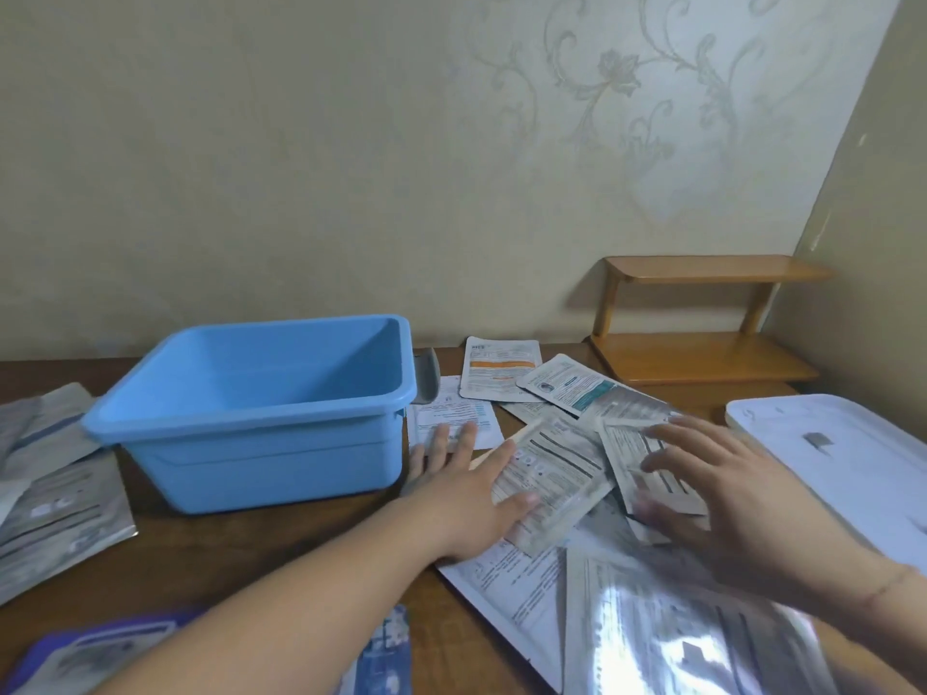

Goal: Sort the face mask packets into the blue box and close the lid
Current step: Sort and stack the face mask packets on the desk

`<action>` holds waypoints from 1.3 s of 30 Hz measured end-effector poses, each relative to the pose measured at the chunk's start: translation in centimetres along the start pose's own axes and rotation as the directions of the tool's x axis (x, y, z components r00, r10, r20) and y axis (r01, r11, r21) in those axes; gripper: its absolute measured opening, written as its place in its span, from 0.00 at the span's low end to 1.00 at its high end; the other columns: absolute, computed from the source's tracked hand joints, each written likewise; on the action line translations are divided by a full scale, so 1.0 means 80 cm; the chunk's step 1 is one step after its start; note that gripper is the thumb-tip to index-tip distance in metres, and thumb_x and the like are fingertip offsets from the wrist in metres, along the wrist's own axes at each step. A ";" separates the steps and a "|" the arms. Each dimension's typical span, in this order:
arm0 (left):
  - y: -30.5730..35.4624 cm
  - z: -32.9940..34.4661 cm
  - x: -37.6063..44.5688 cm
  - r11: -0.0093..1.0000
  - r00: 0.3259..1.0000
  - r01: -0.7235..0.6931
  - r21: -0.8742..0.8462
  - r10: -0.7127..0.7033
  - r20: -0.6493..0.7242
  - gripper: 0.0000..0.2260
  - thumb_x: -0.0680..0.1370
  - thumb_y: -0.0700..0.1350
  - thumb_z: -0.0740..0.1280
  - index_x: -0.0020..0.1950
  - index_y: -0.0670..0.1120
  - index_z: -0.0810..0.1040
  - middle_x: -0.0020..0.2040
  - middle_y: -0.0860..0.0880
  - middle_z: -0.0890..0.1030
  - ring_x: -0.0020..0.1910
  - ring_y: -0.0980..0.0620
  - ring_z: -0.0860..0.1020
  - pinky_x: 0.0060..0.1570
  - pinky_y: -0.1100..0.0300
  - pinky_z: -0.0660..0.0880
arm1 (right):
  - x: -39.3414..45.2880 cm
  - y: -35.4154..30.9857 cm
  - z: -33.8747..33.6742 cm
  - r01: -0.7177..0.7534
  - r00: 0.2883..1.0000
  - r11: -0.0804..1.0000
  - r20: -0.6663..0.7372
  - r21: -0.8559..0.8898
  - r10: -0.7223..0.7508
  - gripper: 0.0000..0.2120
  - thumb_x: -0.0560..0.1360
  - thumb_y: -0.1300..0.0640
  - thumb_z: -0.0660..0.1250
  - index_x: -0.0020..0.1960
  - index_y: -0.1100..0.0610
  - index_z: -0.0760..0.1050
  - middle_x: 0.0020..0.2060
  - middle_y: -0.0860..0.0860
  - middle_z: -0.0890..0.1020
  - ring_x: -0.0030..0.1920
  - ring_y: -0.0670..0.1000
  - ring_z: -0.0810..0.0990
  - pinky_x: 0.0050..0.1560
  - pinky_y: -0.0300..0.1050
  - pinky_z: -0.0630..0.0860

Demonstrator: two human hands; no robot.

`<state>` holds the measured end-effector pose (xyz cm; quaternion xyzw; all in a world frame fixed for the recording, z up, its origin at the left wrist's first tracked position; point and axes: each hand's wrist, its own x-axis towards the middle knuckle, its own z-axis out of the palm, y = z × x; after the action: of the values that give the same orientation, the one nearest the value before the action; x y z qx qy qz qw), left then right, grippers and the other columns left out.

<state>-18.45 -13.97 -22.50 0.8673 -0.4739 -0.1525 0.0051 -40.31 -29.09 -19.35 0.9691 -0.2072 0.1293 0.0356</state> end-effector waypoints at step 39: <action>0.026 -0.005 -0.054 0.862 0.873 -0.487 0.143 0.473 0.119 0.36 0.71 0.74 0.59 0.76 0.64 0.54 0.75 0.70 0.37 0.73 0.64 0.29 0.74 0.50 0.31 | 0.037 0.007 0.028 -0.046 0.955 0.997 0.294 0.060 0.026 0.34 0.73 0.27 0.51 0.75 0.39 0.59 0.74 0.43 0.64 0.71 0.53 0.62 0.70 0.54 0.64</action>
<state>-22.25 -11.63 -20.67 0.7123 -0.6860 -0.1403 -0.0496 -37.41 -31.06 -20.69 0.9743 -0.2232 -0.0083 -0.0301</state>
